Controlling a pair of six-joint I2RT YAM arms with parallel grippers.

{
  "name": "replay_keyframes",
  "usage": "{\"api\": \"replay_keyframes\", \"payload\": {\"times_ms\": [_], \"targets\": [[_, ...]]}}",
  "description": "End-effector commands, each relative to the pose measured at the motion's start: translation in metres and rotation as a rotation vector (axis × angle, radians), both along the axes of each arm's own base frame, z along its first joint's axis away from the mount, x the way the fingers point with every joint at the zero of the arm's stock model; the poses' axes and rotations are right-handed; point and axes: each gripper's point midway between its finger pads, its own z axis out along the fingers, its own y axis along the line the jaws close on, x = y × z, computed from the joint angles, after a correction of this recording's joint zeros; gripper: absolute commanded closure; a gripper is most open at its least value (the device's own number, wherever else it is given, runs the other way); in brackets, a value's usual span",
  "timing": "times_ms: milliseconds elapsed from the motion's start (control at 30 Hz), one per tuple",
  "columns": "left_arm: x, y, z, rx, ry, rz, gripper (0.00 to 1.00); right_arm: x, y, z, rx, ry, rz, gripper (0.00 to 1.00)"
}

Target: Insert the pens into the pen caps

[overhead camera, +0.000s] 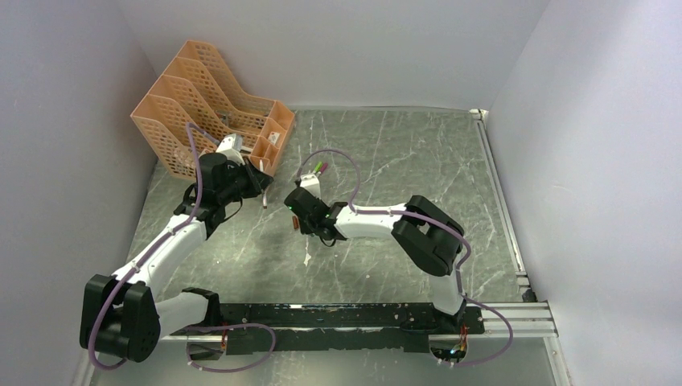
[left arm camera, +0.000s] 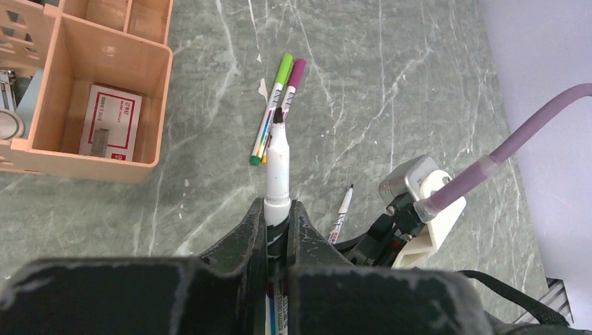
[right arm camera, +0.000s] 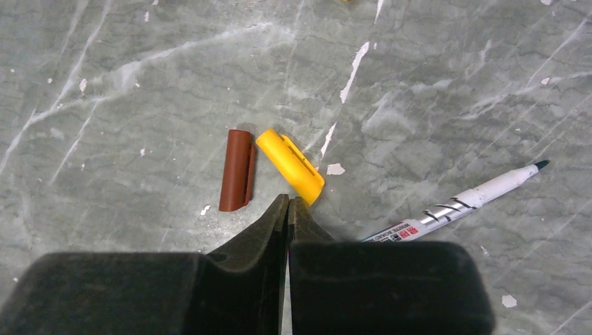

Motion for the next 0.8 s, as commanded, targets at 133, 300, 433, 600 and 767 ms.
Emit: {"api": "replay_keyframes", "payload": {"times_ms": [133,300,433,600,767], "targets": [[0.001,-0.001,0.006,-0.016,-0.026,-0.016,0.93,0.019,-0.012,0.001,0.022,0.002,-0.054,0.98],[0.001,-0.002,0.006,-0.019,-0.025,-0.017,0.93,0.03,-0.015,0.001,0.04,0.003,-0.071,0.98],[0.001,-0.001,0.005,-0.016,-0.021,-0.016,0.93,0.036,-0.011,0.002,0.062,0.008,-0.064,0.98],[0.0,-0.001,0.003,-0.013,-0.016,-0.016,0.93,0.037,0.0,0.004,0.098,0.016,-0.045,0.96],[0.001,-0.001,0.002,-0.012,-0.013,-0.015,0.93,0.042,0.011,0.006,0.116,0.012,-0.03,0.87]]}}
